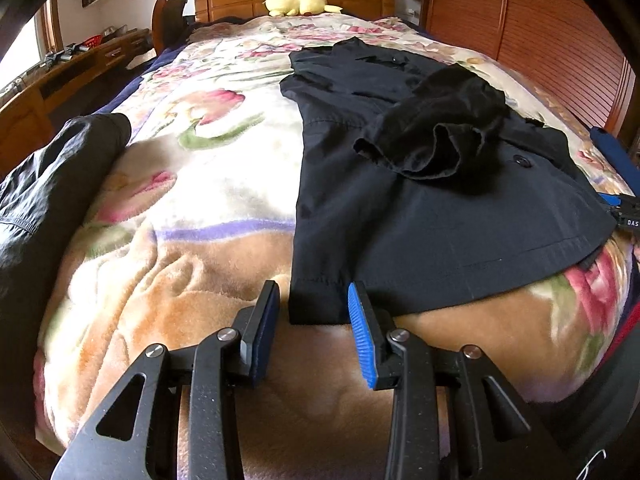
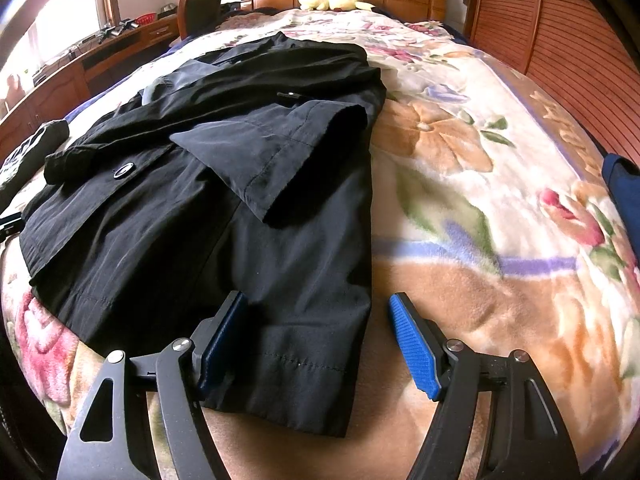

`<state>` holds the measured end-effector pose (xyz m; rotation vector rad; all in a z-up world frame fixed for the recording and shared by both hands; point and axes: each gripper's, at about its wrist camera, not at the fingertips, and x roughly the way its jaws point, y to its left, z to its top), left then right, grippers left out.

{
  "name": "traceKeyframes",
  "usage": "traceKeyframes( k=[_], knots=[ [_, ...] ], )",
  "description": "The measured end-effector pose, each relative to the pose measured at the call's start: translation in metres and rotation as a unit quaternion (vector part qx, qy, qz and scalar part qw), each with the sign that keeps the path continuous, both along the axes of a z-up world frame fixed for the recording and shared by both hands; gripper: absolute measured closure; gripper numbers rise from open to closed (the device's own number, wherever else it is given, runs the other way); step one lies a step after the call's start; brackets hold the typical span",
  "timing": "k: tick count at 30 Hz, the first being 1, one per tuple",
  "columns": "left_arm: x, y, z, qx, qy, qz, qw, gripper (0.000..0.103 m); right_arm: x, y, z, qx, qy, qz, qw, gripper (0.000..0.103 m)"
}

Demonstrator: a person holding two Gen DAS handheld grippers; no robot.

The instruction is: Fold large clothes

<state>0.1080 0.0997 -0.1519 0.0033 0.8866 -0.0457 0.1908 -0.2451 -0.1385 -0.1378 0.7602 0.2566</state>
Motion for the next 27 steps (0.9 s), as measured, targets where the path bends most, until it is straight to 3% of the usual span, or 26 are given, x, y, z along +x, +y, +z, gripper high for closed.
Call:
traceKeyframes(
  k=[11,15,17,19,21,23,27],
  knots=[
    [-0.004,-0.003,0.000,-0.001,-0.019,0.003,0.9998,0.067,0.000,0.000,0.000,-0.001,-0.001,0.000,1.000,0.028],
    [-0.005,-0.004,0.001,-0.015,-0.019,-0.016,0.9996,0.087,0.000,0.000,-0.001,0.000,0.004,0.004,1.000,0.028],
    [-0.005,-0.002,0.005,-0.031,-0.016,-0.023,0.9991,0.091,0.001,-0.001,0.001,0.003,0.014,0.008,1.000,0.029],
    [-0.006,-0.002,0.012,-0.037,-0.021,-0.030,0.9986,0.094,-0.001,0.000,0.005,0.010,0.024,0.022,0.999,0.039],
    [-0.011,-0.004,0.025,-0.038,-0.036,-0.036,0.9980,0.095,-0.006,0.004,0.008,0.007,0.030,0.043,0.999,0.065],
    [-0.017,-0.004,0.039,-0.041,-0.056,-0.037,0.9969,0.096,-0.012,0.009,0.012,0.006,0.031,0.064,0.997,0.085],
    [-0.027,-0.008,0.075,-0.046,-0.098,-0.040,0.9933,0.100,-0.028,0.011,0.035,0.010,-0.008,0.064,0.998,0.092]
  ],
)
